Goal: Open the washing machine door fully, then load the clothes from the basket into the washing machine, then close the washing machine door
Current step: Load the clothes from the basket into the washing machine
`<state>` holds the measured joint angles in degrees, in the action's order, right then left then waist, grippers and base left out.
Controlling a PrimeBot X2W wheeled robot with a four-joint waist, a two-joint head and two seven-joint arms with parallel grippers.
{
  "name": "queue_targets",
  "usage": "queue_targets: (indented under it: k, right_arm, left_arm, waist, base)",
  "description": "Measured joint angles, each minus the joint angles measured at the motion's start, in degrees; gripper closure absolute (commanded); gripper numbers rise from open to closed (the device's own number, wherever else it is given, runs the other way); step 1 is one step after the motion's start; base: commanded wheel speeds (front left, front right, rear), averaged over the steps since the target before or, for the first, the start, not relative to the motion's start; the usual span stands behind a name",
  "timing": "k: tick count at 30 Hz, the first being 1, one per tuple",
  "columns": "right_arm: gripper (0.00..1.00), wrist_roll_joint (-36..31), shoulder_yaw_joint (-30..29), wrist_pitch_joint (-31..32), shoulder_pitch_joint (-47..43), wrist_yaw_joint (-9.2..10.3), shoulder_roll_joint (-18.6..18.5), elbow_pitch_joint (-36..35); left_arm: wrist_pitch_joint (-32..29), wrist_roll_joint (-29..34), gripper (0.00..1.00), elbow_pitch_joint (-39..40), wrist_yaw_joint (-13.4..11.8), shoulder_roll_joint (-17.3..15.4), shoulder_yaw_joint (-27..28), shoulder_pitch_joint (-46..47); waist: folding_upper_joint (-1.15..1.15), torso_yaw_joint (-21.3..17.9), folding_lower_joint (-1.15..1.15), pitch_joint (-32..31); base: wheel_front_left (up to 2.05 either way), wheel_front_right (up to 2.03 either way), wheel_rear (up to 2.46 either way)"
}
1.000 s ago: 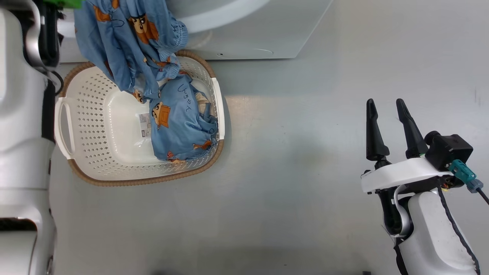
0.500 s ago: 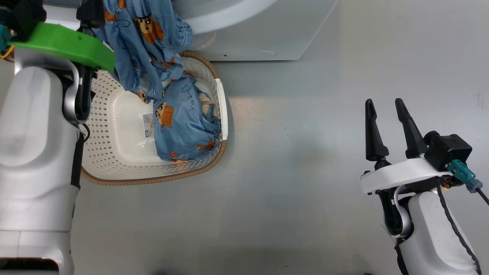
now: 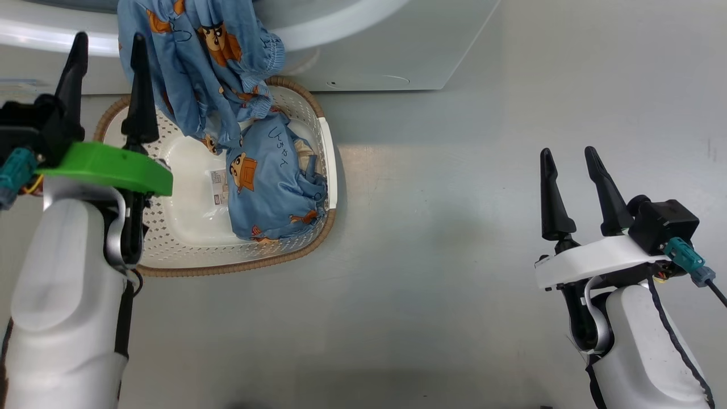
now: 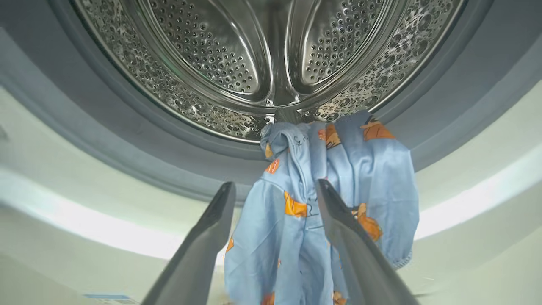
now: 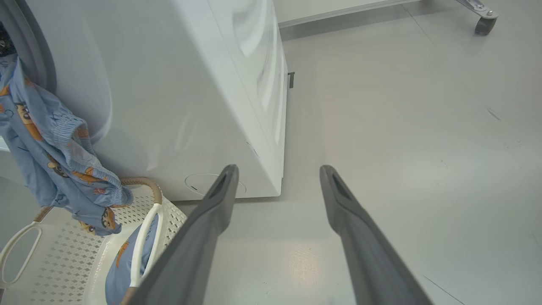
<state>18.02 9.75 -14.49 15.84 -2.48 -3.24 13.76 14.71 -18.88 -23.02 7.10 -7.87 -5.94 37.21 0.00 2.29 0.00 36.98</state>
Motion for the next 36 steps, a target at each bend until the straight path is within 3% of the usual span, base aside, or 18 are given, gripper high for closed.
queue_targets:
  k: [11,36]
  right_arm:
    - [0.00,-0.1,0.2,0.0,0.0,-0.43,0.0,0.2]
    - [0.00,-0.2,0.5,0.0,0.1,-0.51,0.0,0.7]
  left_arm:
    - [0.0,0.8,0.00,3.0,-0.1,1.2,2.5,-9.0]
    - [0.0,3.8,0.00,5.5,-0.4,3.2,5.7,-18.9]
  waist:
    - [0.00,0.1,0.00,0.2]
    - [0.00,0.0,0.00,1.0]
  base:
    - [0.00,0.00,0.00]
    - [0.00,0.00,0.00]
